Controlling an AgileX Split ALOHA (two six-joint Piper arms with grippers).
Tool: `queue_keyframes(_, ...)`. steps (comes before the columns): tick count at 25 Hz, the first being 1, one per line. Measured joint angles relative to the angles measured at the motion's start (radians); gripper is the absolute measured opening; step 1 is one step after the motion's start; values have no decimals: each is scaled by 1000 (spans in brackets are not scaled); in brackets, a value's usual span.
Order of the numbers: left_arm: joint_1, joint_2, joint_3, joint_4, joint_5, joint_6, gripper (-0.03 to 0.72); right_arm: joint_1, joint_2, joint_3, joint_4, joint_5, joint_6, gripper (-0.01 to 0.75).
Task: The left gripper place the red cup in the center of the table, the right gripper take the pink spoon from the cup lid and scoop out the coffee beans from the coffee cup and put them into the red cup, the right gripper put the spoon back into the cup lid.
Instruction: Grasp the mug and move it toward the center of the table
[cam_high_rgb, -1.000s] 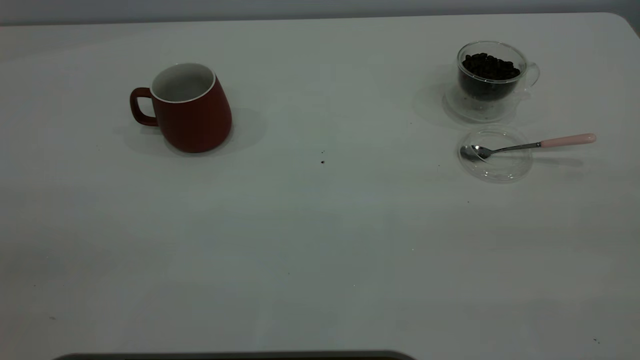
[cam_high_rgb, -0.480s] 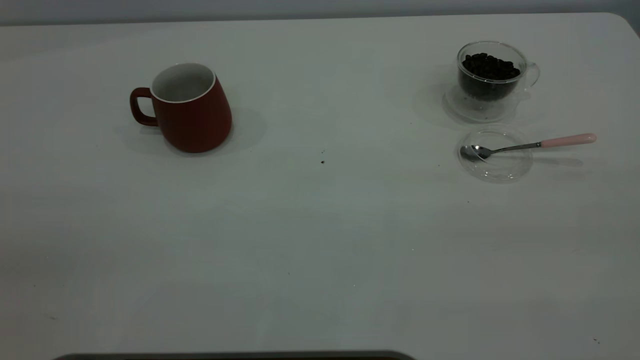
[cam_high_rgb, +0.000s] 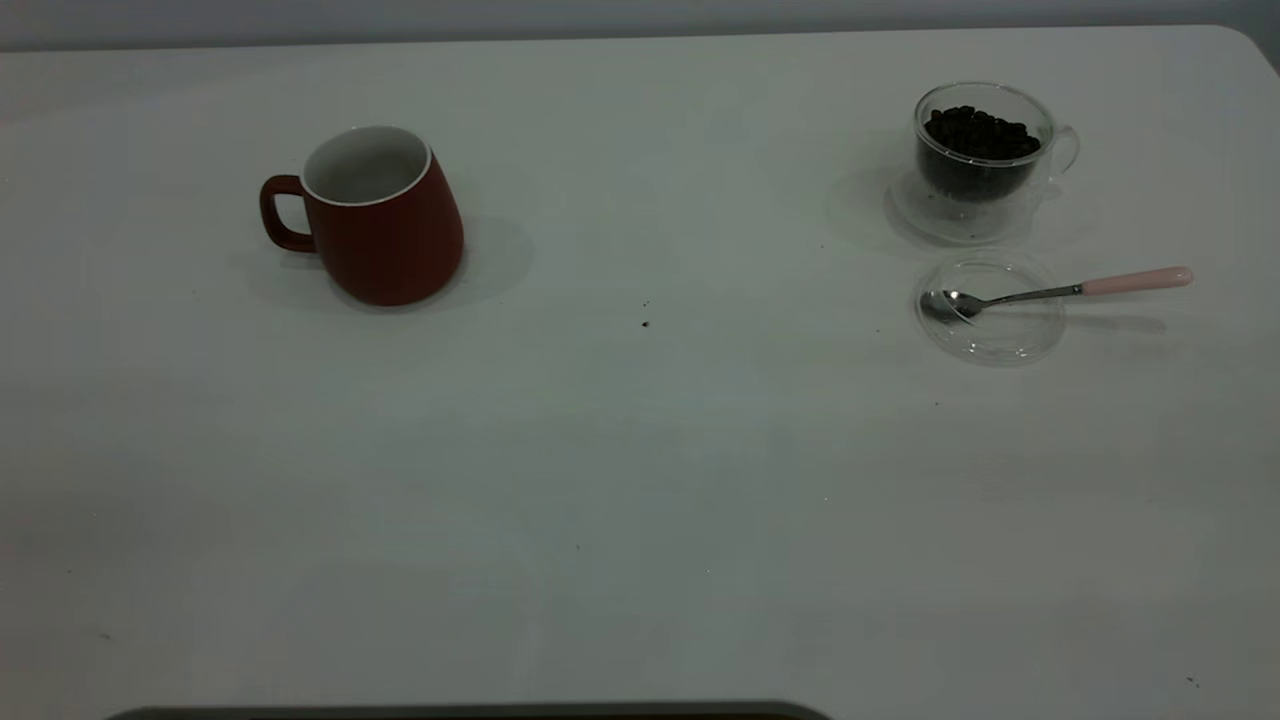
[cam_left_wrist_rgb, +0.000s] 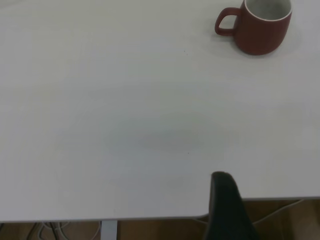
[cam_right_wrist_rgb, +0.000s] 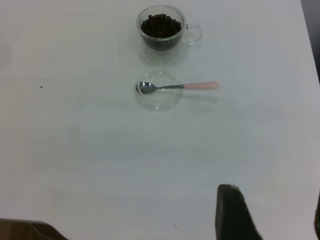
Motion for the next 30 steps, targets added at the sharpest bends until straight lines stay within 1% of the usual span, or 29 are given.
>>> queue_keyframes(9, 0, 0, -3, 0, -8, 8, 489, 0, 0, 0, 0, 0, 0, 425)
queue_keyframes(12, 0, 40, -28, -3, -85, 11, 489, 0, 0, 0, 0, 0, 0, 425)
queue_keyframes(16, 0, 240, -57, 0, -247, 11, 487, 0, 0, 0, 0, 0, 0, 425)
queue_keyframes(21, 0, 610, -101, 0, -423, 6, 487, 0, 0, 0, 0, 0, 0, 425)
queue_keyframes(24, 0, 816, -152, 0, -476, -5, 487, 0, 0, 0, 0, 0, 0, 425)
queue_keyframes(30, 0, 1185, -300, 16, -526, 6, 487, 0, 0, 0, 0, 0, 0, 417)
